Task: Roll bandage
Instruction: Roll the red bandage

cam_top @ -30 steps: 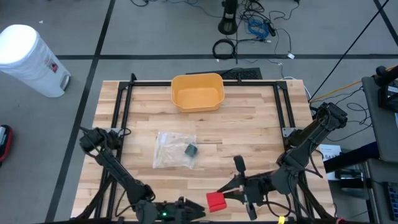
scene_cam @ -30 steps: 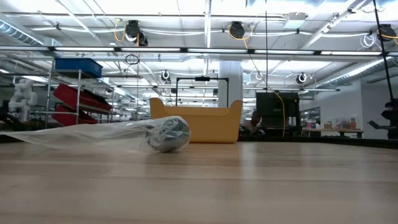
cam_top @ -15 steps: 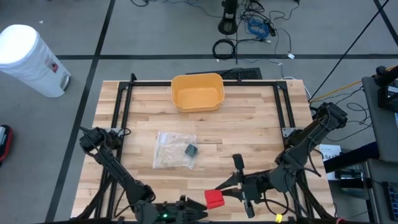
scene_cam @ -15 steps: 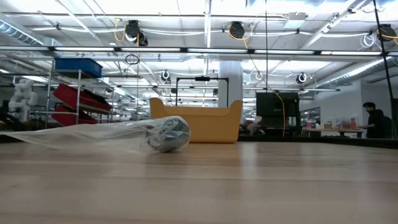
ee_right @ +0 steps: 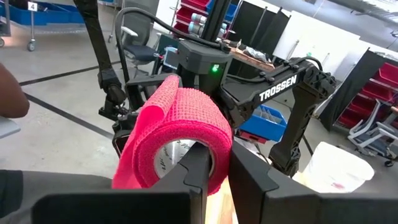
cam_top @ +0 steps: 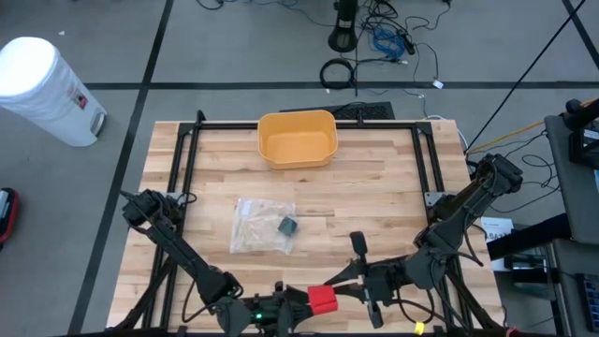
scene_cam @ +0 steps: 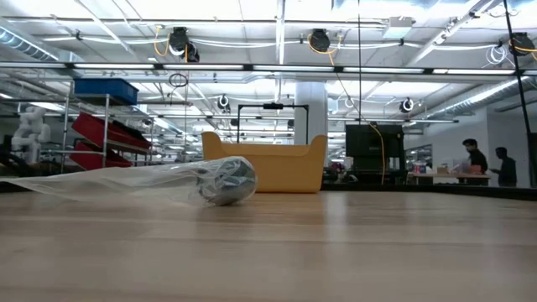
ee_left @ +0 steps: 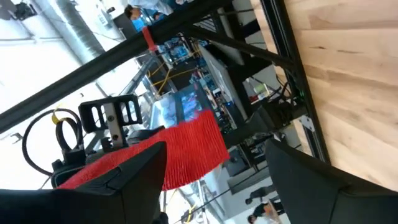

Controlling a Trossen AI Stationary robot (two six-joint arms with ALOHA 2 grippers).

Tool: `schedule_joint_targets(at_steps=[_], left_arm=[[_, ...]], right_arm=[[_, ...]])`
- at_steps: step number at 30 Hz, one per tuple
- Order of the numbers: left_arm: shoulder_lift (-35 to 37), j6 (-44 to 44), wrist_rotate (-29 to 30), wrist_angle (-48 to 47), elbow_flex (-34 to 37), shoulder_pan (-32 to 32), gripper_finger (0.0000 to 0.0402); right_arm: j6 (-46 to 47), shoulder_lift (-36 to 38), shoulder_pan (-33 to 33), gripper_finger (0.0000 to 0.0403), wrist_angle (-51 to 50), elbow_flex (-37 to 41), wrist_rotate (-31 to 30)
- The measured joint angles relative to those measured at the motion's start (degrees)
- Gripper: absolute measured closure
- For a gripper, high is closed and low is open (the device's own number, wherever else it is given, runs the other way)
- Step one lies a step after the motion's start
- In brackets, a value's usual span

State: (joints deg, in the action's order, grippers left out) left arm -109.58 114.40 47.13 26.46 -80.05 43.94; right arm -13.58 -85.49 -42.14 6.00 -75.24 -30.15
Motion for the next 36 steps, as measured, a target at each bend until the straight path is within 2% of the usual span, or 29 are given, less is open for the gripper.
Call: schedule_joint_targets(at_steps=[7,17,23,27,31,36], left_arm=[[0.0,2.33,-0.03,0.21,-0.01,0.07,0.0136],[0.04,4.92,-0.72,4.4,-0.07,0.07,0.0205],[0.04,4.99,-1.35,4.5,-0.07,0.36,0.0265],[0.04,4.98,-4.76,4.55,-0.07,1.17,0.0325],[0.04,4.98,-5.06,5.13,-0.07,1.91,0.0388],[0.04,5.04,-4.99,9.19,-0.07,2.49,0.0393]], right_arm=[[0.93,0.0,0.9,0.0362,-0.16,0.0,0.0],[0.89,0.0,0.92,0.0362,-0.2,0.0,0.0],[0.89,-0.01,0.92,0.0362,-0.22,0.0,0.0],[0.95,0.0,1.16,0.0362,-0.66,0.0,0.02],[1.53,0.0,1.25,0.0362,-1.21,0.0,-0.01],[1.53,0.0,1.25,0.0362,-1.79,0.0,0.0]])
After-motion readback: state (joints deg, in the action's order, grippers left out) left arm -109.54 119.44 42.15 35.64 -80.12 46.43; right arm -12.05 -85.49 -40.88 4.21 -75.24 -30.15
